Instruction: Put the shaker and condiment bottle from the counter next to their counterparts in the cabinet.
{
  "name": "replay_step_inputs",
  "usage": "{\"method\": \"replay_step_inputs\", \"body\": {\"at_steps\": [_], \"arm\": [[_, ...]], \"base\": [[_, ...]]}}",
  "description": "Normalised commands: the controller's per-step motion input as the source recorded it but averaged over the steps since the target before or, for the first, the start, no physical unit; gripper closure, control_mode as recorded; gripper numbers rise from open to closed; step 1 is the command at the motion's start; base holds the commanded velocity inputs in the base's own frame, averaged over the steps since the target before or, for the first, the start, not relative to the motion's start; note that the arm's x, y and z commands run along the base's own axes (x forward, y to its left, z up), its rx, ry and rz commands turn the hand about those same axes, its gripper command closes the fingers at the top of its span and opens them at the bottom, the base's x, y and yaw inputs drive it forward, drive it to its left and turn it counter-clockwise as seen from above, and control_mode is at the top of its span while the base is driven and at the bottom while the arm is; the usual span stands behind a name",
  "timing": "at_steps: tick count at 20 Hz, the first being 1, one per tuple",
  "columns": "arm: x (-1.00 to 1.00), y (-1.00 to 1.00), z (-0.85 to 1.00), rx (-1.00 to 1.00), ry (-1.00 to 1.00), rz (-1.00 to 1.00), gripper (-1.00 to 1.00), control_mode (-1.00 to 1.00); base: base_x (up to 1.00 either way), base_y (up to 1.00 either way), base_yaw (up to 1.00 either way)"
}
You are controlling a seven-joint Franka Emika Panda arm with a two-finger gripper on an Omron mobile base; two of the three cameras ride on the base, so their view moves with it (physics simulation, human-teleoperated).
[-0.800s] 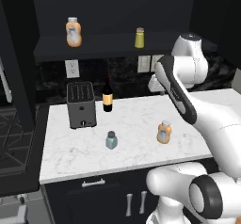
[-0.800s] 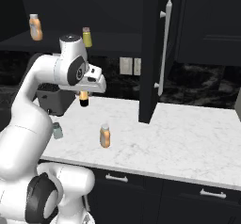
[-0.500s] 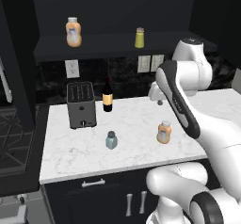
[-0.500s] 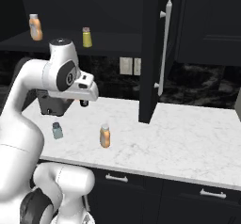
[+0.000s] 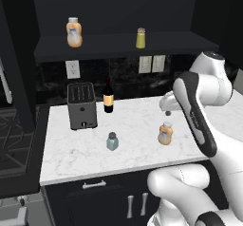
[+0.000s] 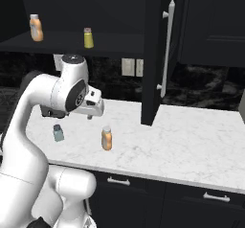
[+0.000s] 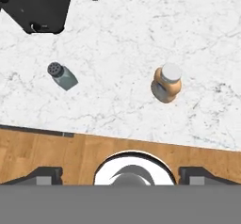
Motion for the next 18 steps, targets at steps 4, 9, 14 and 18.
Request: {"method": "replay_step_inputs", "body": {"at_steps": [4,9,14,18], "arm": [[-0.04,-0.52,-0.04,0.11,-0.05,0.24,-1.0,-1.0],[-0.07,-0.5,-0.34,0.09,-0.08,0.36,-1.0,-1.0],[-0.12,0.0,-0.19,-0.01,-0.09,0.17,-1.0,-1.0],[0.0,-0.06,-0.63,-0.07,-0.18,0.23,-1.0,-1.0]], "base": [[0.0,0.0,0.0],[0.0,0.0,0.0],[0.0,0.0,0.0],[0.0,0.0,0.0]]}}
